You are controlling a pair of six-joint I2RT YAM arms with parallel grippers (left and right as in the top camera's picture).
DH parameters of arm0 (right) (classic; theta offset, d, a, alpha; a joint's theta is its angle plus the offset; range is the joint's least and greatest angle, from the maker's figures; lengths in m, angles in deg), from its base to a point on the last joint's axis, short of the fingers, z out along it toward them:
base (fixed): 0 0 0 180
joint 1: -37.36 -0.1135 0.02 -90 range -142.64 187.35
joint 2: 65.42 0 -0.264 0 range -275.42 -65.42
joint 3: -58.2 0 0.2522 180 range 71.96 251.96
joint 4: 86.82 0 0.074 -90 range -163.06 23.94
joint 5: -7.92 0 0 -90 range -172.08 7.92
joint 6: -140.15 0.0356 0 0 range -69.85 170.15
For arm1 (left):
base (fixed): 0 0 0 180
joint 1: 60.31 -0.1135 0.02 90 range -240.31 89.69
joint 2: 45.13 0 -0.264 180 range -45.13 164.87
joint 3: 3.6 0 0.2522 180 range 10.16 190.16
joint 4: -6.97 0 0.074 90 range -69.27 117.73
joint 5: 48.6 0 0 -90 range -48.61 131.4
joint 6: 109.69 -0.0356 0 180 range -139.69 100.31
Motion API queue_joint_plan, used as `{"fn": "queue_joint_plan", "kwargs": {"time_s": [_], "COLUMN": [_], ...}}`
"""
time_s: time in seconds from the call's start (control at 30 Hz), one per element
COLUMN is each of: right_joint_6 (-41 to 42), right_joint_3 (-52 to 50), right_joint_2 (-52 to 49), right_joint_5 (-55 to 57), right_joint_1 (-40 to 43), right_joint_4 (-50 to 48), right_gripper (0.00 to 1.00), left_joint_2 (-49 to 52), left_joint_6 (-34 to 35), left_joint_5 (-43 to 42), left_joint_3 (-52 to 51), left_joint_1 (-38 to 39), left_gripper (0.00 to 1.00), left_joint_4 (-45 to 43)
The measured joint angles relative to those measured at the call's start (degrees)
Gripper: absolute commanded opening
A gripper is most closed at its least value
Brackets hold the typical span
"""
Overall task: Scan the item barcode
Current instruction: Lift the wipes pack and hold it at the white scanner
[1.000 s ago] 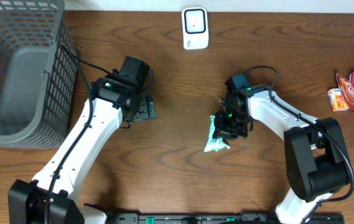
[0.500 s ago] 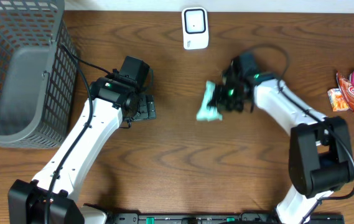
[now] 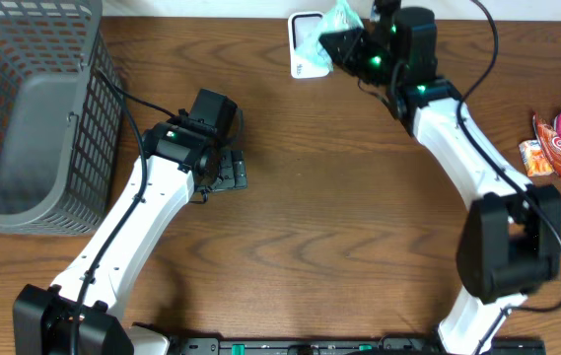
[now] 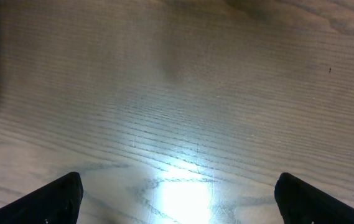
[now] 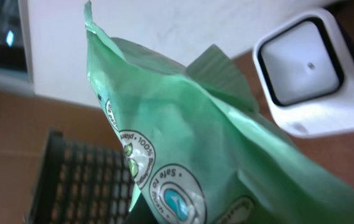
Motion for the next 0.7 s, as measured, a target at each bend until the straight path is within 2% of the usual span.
{"fn": "queue_joint_plan", "kwargs": {"time_s": [0.17,0.37,0.7], "right_joint_6": [2.84,3.96,2.19], "right_joint_3": [12.83,28.44,33.27], "right_joint_2": [-11.21,-24.0,-27.1], "right_joint_5": [0.57,1.07,0.42], "right_joint_1": [-0.48,-0.55,-0.04], "right_joint_4": [1.99,11.37,18.05], "right_gripper": [0.01,0.01,0.01], "left_joint_2": [0.0,0.0,0.0], "left_joint_6": [0.0,0.0,0.0], "left_joint_5": [0.0,0.0,0.0], "left_joint_3": [-0.02,-0.02,-0.02], "left_joint_1": [0.0,0.0,0.0], "left_gripper": [0.98,0.98,0.98], "left_joint_4": [0.0,0.0,0.0]}}
